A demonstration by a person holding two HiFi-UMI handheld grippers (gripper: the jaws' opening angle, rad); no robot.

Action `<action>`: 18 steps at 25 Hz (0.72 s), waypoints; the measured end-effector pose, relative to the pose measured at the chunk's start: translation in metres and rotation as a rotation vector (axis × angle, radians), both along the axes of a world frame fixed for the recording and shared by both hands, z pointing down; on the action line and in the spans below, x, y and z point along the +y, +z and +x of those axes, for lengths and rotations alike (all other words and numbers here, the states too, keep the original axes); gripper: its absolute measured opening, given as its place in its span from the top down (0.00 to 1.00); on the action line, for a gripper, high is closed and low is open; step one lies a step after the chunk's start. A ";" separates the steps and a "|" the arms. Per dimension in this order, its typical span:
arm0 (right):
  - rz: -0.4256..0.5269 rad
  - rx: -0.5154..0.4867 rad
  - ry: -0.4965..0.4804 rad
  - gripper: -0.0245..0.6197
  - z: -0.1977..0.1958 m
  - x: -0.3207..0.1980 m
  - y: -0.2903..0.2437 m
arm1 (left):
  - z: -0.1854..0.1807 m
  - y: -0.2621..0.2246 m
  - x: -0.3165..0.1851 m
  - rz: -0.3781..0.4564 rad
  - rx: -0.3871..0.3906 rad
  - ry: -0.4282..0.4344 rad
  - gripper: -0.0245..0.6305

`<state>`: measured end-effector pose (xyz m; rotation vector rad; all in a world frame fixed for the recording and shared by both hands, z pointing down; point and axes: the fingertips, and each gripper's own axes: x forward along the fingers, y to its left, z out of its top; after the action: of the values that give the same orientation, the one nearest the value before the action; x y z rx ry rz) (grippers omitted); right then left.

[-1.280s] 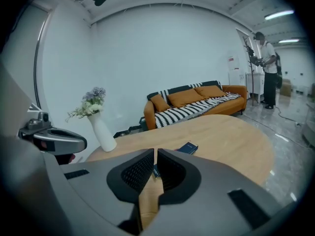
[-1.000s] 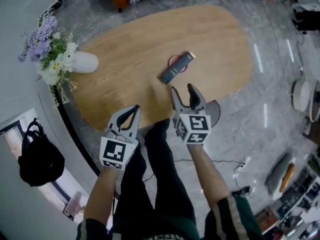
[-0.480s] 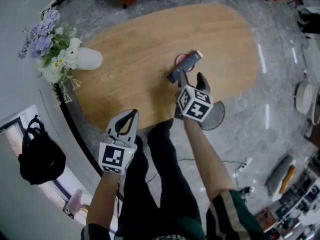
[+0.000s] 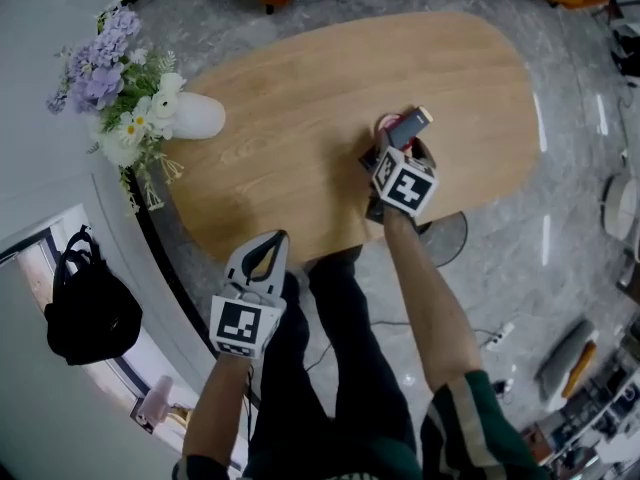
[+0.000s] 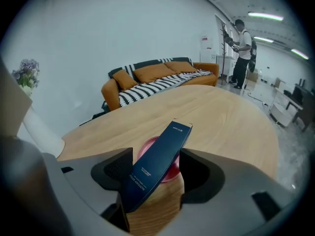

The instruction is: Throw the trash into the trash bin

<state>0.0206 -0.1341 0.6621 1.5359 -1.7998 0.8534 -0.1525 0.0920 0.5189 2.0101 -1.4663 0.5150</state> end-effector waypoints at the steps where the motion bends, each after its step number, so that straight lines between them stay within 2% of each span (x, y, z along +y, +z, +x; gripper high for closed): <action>1: -0.008 0.010 -0.007 0.54 -0.001 0.000 0.002 | -0.001 0.001 0.000 -0.003 0.001 -0.002 0.96; 7: -0.049 0.038 -0.043 0.54 -0.004 0.001 0.004 | 0.001 0.006 0.000 -0.012 0.016 0.002 0.96; 12: -0.079 0.028 -0.078 0.62 -0.006 0.007 0.003 | 0.005 0.006 0.000 -0.014 0.025 0.020 0.96; 18: -0.075 0.028 -0.142 0.65 -0.013 0.015 0.000 | 0.005 0.004 -0.001 -0.001 0.023 0.042 0.96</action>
<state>0.0081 -0.1196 0.6623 1.3498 -1.8119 0.8169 -0.1474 0.0908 0.5225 2.0430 -1.4123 0.5082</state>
